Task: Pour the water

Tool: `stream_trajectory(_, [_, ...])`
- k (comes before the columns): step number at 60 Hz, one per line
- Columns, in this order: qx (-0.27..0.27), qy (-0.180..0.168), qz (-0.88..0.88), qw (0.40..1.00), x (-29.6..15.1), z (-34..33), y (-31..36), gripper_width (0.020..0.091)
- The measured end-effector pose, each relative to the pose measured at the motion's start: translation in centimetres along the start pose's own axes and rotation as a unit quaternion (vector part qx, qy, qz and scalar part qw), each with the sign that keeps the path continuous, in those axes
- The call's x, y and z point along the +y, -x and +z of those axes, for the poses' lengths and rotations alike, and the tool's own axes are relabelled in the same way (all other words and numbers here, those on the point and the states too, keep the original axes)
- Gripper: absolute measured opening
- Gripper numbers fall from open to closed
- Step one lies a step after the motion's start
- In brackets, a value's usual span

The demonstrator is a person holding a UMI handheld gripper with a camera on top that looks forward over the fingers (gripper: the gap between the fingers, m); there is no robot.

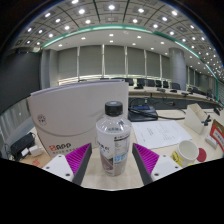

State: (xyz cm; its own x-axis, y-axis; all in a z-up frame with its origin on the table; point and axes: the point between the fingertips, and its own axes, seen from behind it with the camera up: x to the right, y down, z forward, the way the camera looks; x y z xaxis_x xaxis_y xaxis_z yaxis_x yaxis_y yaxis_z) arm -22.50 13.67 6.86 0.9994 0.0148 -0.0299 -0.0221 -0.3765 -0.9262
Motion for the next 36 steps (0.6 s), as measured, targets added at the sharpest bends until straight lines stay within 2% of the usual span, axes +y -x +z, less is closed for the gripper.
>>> stream_trajectory(6, [0.006, 0.001, -0.007, 1.0, 0.8, 2.3, -0.1, 0.0732])
stream_trajectory(8, [0.012, -0.002, -0.01, 1.0, 0.9, 2.8, -0.4, 0.0666])
stream_trajectory(10, [0.021, -0.008, -0.01, 1.0, 0.8, 3.1, -0.7, 0.0559])
stream_trajectory(14, [0.023, -0.016, -0.006, 1.0, 0.6, 3.1, -0.7, 0.0543])
stream_trajectory(24, [0.034, -0.014, -0.011, 0.999, 0.7, 2.6, -0.7, 0.0416])
stream_trajectory(36, [0.007, -0.037, 0.028, 0.999, -3.0, -0.2, 0.1, 0.0401])
